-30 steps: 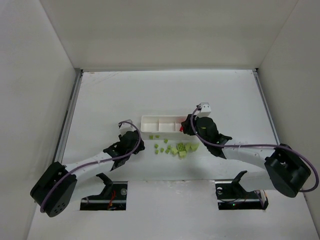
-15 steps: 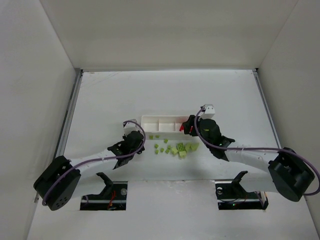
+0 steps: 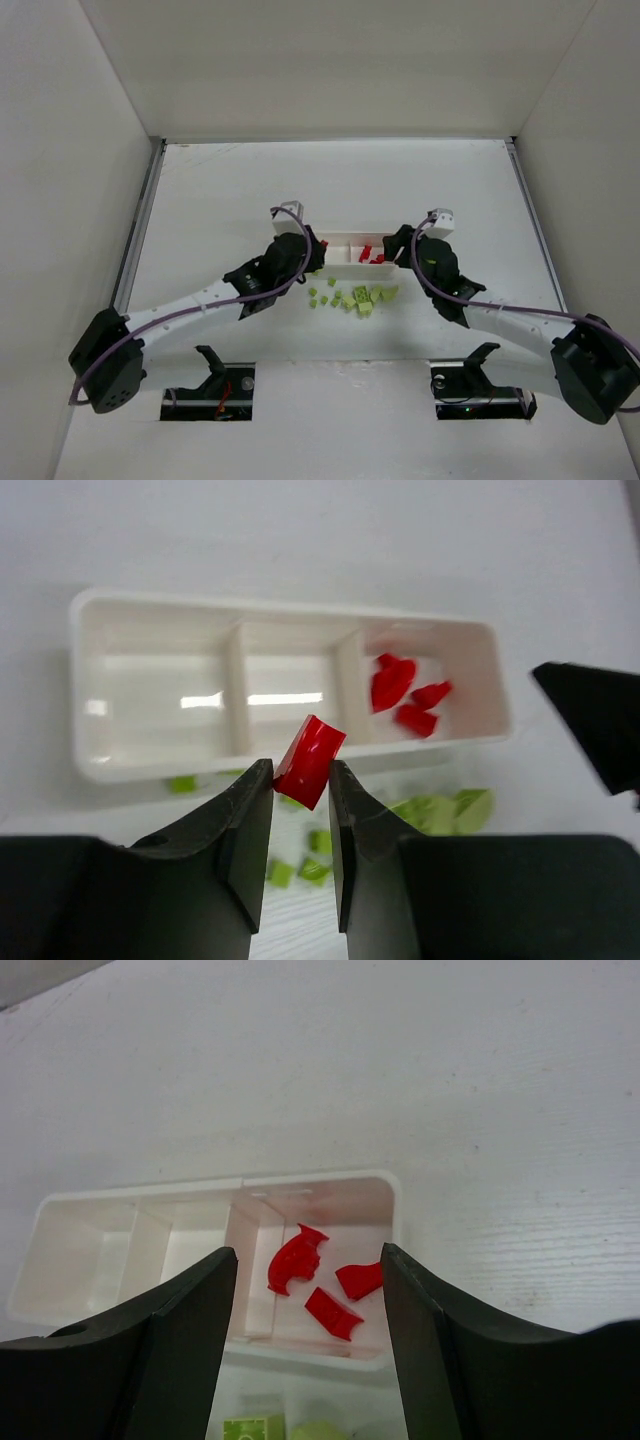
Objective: Sort the legos into containers by color
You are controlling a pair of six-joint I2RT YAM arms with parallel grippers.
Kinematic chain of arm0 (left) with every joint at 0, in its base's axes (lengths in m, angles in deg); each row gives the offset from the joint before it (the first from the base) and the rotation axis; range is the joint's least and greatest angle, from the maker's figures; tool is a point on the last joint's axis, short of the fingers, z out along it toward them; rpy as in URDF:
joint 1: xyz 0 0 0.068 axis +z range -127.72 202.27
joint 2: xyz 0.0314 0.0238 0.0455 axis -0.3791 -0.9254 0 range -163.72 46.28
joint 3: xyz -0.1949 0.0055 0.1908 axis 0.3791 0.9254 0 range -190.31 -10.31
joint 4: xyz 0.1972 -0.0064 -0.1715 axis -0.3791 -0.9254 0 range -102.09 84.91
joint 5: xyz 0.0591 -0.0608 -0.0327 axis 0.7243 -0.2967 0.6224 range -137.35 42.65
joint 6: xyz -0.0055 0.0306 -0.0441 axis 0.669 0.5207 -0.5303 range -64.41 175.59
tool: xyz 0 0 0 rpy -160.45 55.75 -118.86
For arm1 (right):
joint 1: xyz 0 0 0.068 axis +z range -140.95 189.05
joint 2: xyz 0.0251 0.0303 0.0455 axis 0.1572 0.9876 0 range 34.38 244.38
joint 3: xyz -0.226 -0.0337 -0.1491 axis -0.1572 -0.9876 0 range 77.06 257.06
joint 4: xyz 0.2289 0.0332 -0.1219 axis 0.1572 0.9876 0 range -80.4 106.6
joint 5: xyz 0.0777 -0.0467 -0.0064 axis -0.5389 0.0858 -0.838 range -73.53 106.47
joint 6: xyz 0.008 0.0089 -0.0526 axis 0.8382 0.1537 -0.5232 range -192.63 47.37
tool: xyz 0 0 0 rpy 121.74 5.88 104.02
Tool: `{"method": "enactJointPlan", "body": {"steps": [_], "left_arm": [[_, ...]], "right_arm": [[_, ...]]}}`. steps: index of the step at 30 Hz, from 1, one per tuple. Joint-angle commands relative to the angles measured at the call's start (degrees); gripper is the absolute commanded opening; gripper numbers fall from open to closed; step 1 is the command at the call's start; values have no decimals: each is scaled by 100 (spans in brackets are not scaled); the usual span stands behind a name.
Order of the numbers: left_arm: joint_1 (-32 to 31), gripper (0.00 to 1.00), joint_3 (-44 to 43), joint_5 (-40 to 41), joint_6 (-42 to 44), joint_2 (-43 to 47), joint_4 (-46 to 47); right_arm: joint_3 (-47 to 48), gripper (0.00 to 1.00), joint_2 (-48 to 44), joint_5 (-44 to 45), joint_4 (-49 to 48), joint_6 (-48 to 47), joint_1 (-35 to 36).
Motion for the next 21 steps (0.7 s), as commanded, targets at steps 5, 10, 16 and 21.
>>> {"method": "enactJointPlan", "body": {"steps": [5, 10, 16, 21], "left_arm": [[-247, 12, -1432, -604, 195, -1628, 978], [-335, 13, -1977, -841, 186, -2403, 1031], [-458, 17, -2330, -921, 203, -3045, 1031], [-449, 34, -2435, -886, 212, -3169, 1013]], "right_arm": [[-135, 65, -379, 260, -91, 303, -306], [-284, 61, -783, 427, -2, 417, -438], [-285, 61, -741, 401, -3, 488, -456], [-250, 62, -661, 471, -11, 443, -439]]}}
